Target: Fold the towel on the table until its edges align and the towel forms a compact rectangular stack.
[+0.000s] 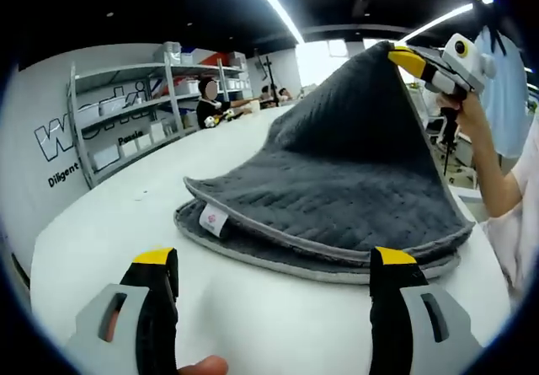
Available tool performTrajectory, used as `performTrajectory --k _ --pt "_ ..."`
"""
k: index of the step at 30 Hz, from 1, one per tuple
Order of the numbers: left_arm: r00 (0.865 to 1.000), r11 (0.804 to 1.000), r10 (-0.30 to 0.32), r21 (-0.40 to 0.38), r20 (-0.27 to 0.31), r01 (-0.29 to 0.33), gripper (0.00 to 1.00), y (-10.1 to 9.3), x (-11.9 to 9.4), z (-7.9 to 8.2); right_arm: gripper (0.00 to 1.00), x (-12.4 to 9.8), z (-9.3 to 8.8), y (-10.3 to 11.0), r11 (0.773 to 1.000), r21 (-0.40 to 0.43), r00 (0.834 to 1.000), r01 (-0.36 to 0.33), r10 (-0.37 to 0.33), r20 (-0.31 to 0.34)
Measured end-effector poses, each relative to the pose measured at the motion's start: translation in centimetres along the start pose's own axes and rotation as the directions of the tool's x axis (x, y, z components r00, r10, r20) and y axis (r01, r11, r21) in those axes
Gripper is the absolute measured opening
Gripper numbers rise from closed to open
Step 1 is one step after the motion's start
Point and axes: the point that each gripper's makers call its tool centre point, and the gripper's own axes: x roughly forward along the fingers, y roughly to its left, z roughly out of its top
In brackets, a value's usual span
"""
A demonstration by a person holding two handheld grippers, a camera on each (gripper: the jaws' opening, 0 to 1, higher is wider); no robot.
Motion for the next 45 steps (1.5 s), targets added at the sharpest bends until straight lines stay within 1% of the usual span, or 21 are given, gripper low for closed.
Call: performTrajectory --k 5,8,10,13,14,17,18,19,20,21,23,29,31,36,38,43,45 --pt "1.0 1.0 -0.001 0.02 -0.01 0.001 0.92 -0.3 0.2 -0.2 0.0 0.2 0.5 1.4 0.998 -0.044 0.999 -0.035 0.035 0.004" --pt "1.0 1.0 -0.002 0.025 -0.01 0.003 0.92 -0.3 0.2 -0.2 0.0 0.3 0.7 2.0 0.997 -0.052 0.999 -0.054 0.054 0.005" --pt "1.0 1.0 -0.002 0.026 -0.011 0.002 0.92 -0.3 0.1 -0.2 0.0 0.4 0.8 2.9 0.994 -0.068 0.996 -0.086 0.086 0.006" --pt "1.0 1.0 -0.002 0.027 -0.011 0.002 0.92 -0.2 0.1 -0.2 0.0 0.4 1.1 4.4 0.987 -0.087 0.99 -0.137 0.138 0.011" --pt "1.0 1.0 -0.002 0.027 -0.011 0.002 0.92 -0.3 0.1 -0.2 0.0 0.4 1.1 4.5 0.986 -0.089 0.99 -0.142 0.144 0.012" --pt "1.0 1.0 -0.002 0.026 -0.011 0.003 0.92 -0.3 0.1 -0.2 0.0 0.4 1.4 6.0 0.975 -0.117 0.981 -0.191 0.193 0.013" --pt "1.0 1.0 -0.003 0.024 -0.011 0.003 0.92 0.3 0.2 -0.1 0.0 0.4 1.4 6.6 0.969 -0.127 0.977 -0.21 0.213 0.008" --pt "1.0 1.0 -0.003 0.024 -0.012 0.003 0.92 0.5 0.2 -0.1 0.0 0.3 1.4 7.2 0.963 -0.139 0.973 -0.23 0.232 0.002" --pt "1.0 1.0 -0.003 0.024 -0.012 0.003 0.92 0.5 0.2 -0.1 0.0 0.3 1.4 7.4 0.962 -0.141 0.972 -0.234 0.237 0.001" --pt "1.0 1.0 -0.003 0.024 -0.012 0.003 0.92 0.6 0.2 -0.1 0.0 0.3 1.3 8.2 0.953 -0.151 0.964 -0.262 0.264 -0.007" --pt "1.0 1.0 -0.003 0.024 -0.012 0.003 0.92 0.7 0.3 0.0 0.0 0.2 1.1 9.1 0.944 -0.155 0.956 -0.293 0.294 -0.017" --pt "1.0 1.0 -0.003 0.023 -0.013 0.003 0.92 0.9 0.3 0.0 0.0 -0.5 0.9 11.4 0.917 -0.162 0.931 -0.365 0.365 -0.03" --pt "1.0 1.0 -0.003 0.023 -0.014 0.004 0.92 1.0 0.3 0.0 0.01 -0.9 0.8 12.2 0.904 -0.167 0.919 -0.393 0.393 -0.036" --pt "1.0 1.0 -0.003 0.021 -0.015 0.004 0.92 1.3 0.5 0.1 0.01 -1.4 0.3 13.6 0.882 -0.178 0.899 -0.437 0.435 -0.055" --pt "1.0 1.0 -0.003 0.021 -0.015 0.004 0.92 0.8 0.5 0.1 0.01 -1.6 0.0 14.1 0.874 -0.179 0.892 -0.451 0.447 -0.065" --pt "1.0 1.0 -0.004 0.02 -0.015 0.004 0.92 0.8 0.6 0.1 0.01 -2.2 -1.0 15.5 0.851 -0.17 0.868 -0.497 0.488 -0.094" --pt "1.0 1.0 -0.004 0.02 -0.015 0.005 0.92 0.9 0.6 0.1 0.01 -2.5 -1.4 16.3 0.838 -0.171 0.855 -0.519 0.508 -0.106"
